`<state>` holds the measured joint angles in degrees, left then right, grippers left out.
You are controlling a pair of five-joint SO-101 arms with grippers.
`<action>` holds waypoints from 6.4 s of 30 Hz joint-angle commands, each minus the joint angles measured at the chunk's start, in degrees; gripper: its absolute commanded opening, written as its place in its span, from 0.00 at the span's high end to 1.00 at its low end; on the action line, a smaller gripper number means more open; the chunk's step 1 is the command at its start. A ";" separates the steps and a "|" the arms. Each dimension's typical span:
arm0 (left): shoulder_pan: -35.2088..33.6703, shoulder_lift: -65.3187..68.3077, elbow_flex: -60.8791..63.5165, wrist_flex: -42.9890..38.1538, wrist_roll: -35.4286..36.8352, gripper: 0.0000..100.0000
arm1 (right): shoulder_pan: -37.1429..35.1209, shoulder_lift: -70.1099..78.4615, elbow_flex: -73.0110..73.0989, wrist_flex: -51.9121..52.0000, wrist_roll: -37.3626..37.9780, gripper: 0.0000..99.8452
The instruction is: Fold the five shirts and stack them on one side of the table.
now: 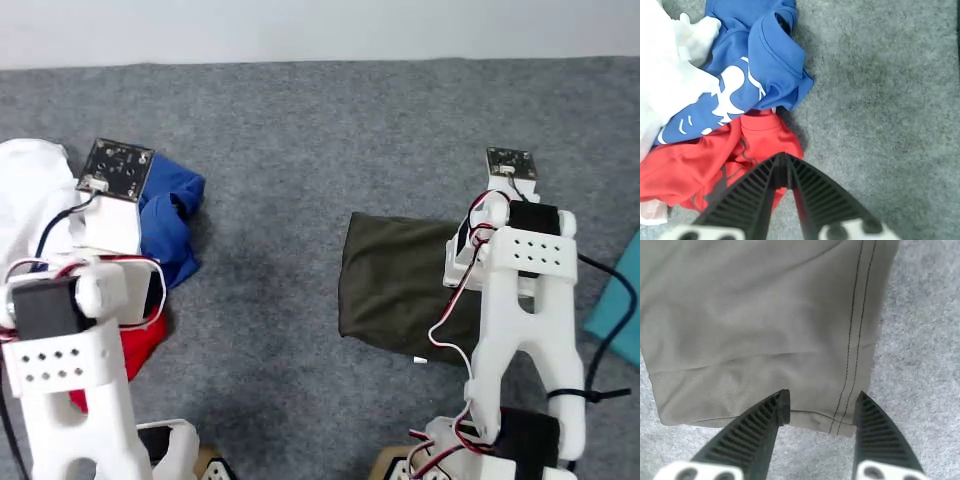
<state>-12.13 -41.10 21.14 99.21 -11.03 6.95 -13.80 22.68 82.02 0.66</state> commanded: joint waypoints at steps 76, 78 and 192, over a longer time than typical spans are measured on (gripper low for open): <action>0.00 -0.97 7.60 -6.07 0.00 1.00 | -3.12 52.26 -37.63 1.71 -6.42 0.75; 0.00 -0.88 7.60 -6.07 0.00 1.00 | -3.12 54.02 -40.09 3.03 -6.42 0.83; 0.09 -1.05 9.80 -6.15 0.00 1.00 | -3.21 67.47 -83.69 19.38 -34.64 0.75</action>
<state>-12.13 -41.19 31.60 94.11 -11.03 3.43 53.54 -60.48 100.40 -33.27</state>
